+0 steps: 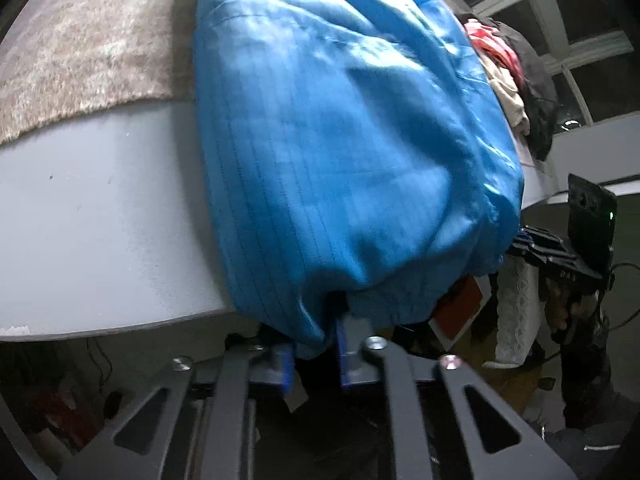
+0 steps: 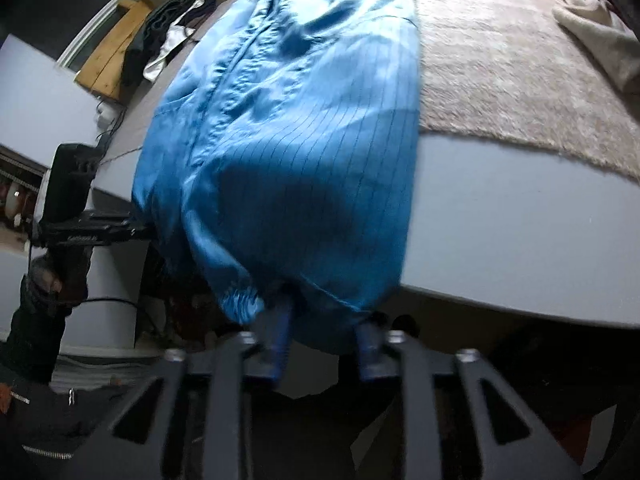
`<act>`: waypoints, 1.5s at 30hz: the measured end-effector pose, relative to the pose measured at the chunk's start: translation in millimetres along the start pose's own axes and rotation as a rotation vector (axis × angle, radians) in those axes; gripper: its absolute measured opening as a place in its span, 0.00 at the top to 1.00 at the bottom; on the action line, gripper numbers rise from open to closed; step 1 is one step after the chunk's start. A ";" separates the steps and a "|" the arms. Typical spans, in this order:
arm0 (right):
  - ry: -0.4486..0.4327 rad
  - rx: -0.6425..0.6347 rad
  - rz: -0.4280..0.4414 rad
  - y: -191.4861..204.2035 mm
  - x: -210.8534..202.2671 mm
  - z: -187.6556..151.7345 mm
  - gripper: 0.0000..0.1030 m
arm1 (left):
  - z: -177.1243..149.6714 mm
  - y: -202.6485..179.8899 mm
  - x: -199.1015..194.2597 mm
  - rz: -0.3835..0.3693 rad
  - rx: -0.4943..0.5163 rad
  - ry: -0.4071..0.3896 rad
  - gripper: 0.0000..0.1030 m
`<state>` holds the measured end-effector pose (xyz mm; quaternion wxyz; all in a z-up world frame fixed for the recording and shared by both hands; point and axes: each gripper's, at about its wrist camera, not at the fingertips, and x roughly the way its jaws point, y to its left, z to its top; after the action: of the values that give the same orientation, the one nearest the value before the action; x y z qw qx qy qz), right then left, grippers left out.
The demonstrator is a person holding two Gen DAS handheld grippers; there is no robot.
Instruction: Fold clothes
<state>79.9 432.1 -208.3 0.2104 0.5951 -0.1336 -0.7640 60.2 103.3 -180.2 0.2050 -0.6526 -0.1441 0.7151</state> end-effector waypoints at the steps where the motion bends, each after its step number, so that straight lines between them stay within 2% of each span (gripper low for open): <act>1: 0.007 0.000 0.018 0.6 -2.5 0.5 0.94 | 0.1 -2.4 -2.5 -0.011 0.013 -0.002 0.95; 6: -0.037 -0.016 0.159 14.7 -30.8 1.1 0.96 | -1.2 -9.2 -24.9 -0.115 0.031 -0.032 0.96; 14: -0.199 0.120 0.379 28.0 -74.8 11.3 0.96 | 4.4 -8.0 -87.5 -0.269 0.006 -0.160 0.96; 19: -0.293 0.183 0.507 33.2 -93.7 53.1 0.96 | 46.8 -14.3 -126.1 -0.314 0.011 -0.259 0.96; 23: -0.318 0.241 0.582 21.3 -87.7 110.1 0.96 | 103.4 -10.0 -138.7 -0.288 0.001 -0.316 0.96; 27: -0.296 0.274 0.579 6.9 -67.7 174.0 0.96 | 169.6 2.7 -123.0 -0.217 -0.043 -0.320 0.96; 30: -0.242 0.341 0.559 -12.3 -34.3 228.4 0.95 | 222.0 27.7 -91.8 -0.080 -0.107 -0.264 0.88; 31: -0.200 0.378 0.510 -23.8 -20.4 246.3 0.94 | 241.8 38.8 -75.6 -0.031 -0.143 -0.217 0.81; 33: -0.110 0.451 0.396 -47.7 7.2 281.3 0.88 | 272.3 57.6 -52.3 0.039 -0.213 -0.127 0.77; 34: -0.092 0.473 0.370 -56.5 12.1 290.7 0.88 | 283.6 64.7 -47.8 0.041 -0.256 -0.103 0.77; 35: -0.083 0.491 0.352 -64.5 14.5 297.9 0.87 | 289.9 65.6 -50.6 0.027 -0.258 -0.112 0.75; 37: -0.093 0.444 0.337 -66.0 2.6 303.0 0.80 | 296.2 60.9 -64.4 0.016 -0.224 -0.156 0.60; 38: -0.105 0.406 0.308 -63.7 -6.7 303.5 0.69 | 296.5 58.3 -72.3 0.027 -0.210 -0.173 0.56; 39: -0.116 0.367 0.280 -61.3 -15.9 304.0 0.65 | 295.7 55.8 -81.4 0.035 -0.195 -0.193 0.48; 42: -0.133 0.252 0.225 -50.7 -41.4 302.3 0.64 | 285.8 53.2 -106.4 0.061 -0.155 -0.234 0.45; 45: -0.123 0.135 0.235 -35.9 -57.6 294.1 0.64 | 266.7 49.2 -119.7 0.100 -0.108 -0.259 0.45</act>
<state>-198.2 477.5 -100.2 0.2495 0.5403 -0.2660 -0.7583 -201.9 19.1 -70.4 0.1133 -0.5712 -0.1751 0.7939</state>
